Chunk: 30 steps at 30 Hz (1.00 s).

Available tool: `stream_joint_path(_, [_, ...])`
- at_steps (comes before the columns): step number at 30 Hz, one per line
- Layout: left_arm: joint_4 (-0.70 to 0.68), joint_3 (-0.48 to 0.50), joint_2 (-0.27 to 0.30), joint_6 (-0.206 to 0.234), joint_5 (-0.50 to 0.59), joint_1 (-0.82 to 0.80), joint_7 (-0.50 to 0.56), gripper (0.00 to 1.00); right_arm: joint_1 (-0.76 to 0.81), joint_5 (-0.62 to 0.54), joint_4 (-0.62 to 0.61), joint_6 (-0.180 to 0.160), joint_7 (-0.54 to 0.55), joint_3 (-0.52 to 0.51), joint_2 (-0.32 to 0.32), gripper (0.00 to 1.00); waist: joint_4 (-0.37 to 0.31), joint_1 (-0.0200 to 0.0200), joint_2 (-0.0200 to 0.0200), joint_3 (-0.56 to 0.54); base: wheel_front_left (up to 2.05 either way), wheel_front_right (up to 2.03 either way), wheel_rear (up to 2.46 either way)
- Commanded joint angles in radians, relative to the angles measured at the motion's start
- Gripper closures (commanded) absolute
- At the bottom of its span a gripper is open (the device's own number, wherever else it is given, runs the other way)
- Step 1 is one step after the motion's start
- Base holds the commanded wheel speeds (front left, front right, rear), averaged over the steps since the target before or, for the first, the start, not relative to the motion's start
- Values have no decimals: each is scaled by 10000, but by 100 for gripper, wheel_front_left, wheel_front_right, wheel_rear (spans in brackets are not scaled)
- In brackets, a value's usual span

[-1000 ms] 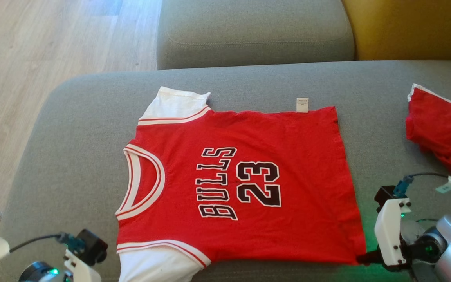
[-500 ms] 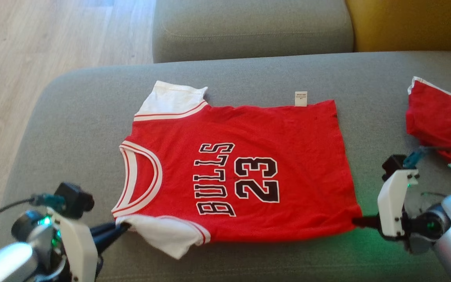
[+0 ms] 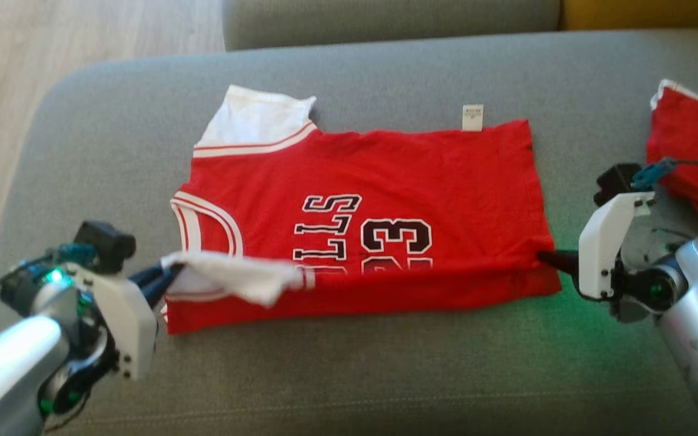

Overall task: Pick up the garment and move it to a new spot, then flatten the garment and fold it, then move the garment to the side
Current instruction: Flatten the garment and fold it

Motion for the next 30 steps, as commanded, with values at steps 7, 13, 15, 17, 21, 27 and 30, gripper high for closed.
stream_joint_path(7, [880, 640, -253, 300, 299, -1147, -185, 100, -971, -609, 547, -4, -768, -15, 317, 100, -43, -2, 0, 632, 0, 0, 0])
stream_joint_path(13, [1628, 485, -654, 121, 483, -1423, -247, 100, -1241, -665, 973, -4, -1234, 140, 544, 100, -44, -2, 0, 810, 0, 0, 0])
stream_joint_path(15, [1856, 436, -768, 103, 523, -1468, -255, 100, -1305, -640, 1081, -4, -1429, 155, 562, 67, -33, -2, 0, 849, 0, 0, 0])
stream_joint_path(17, [2104, 446, -910, 202, 541, -1500, -314, 81, -1378, -594, 1299, -4, -1799, -12, 610, 0, -12, -2, 0, 858, 0, 0, 0])
stream_joint_path(21, [2652, 764, -1320, 692, 539, -1560, -1005, 0, -1549, -533, 1785, -4, -2623, -378, 758, 0, 54, -2, 0, 798, 0, 0, 0])
stream_joint_path(27, [2928, 1515, -1638, 1525, 414, -1437, -2457, 0, -1516, -691, 1816, -4, -4028, -616, 679, 0, 113, -2, 0, 610, 0, 0, 0])
stream_joint_path(30, [2790, 2385, -1840, 2172, 138, -1167, -3197, 0, -1383, -851, 1621, -4, -5280, -846, 630, 0, 110, -2, 0, 465, 0, 0, 0])
